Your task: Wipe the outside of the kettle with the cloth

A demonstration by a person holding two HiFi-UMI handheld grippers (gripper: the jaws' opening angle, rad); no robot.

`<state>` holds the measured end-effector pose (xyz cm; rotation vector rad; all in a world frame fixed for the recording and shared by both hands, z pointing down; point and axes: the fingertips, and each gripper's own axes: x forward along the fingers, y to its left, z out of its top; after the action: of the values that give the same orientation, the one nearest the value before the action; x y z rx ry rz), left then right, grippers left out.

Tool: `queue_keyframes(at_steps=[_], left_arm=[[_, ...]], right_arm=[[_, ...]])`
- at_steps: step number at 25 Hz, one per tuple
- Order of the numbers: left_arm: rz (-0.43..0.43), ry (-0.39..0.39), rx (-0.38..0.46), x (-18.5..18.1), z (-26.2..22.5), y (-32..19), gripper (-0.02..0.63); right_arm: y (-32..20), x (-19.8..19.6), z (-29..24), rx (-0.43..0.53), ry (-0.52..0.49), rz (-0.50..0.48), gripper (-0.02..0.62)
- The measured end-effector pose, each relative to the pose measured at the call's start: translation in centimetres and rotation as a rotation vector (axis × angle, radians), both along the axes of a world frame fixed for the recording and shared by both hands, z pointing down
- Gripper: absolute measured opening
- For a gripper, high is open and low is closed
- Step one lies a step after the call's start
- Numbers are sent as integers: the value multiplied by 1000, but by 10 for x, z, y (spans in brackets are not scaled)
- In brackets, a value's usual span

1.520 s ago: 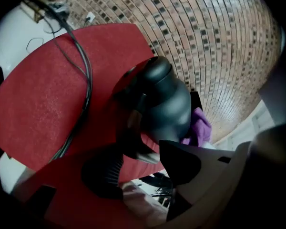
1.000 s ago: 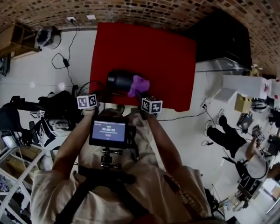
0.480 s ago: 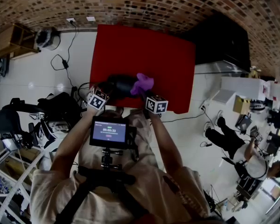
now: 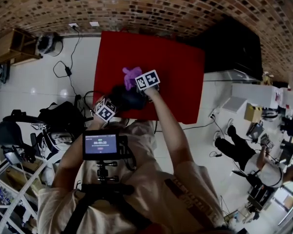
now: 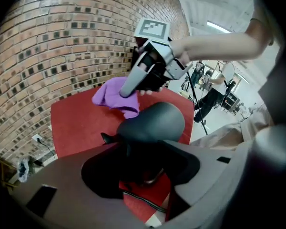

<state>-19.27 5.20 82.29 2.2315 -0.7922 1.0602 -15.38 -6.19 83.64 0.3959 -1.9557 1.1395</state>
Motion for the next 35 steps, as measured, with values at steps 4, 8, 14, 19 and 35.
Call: queue_keyframes(at_steps=[4,8,14,19,35], left_arm=[[9,-2,-32,0,4,4,222],[13,2,-38,2,1,-1,224],[-7,-6,-21,-4,5,2,225],[-29,6,-31,-4,8,8,202],[-89,26,-67,0,4,8,186]], right_arm=[[10,-52,23,-198,20,-175,77],[28,-60,52,-351,137,-344,77],[24,23,79,-417,250,-244,75],[45,129,93,-493,318,-95,74],[48,-25,-3,-296,3,-229,75]])
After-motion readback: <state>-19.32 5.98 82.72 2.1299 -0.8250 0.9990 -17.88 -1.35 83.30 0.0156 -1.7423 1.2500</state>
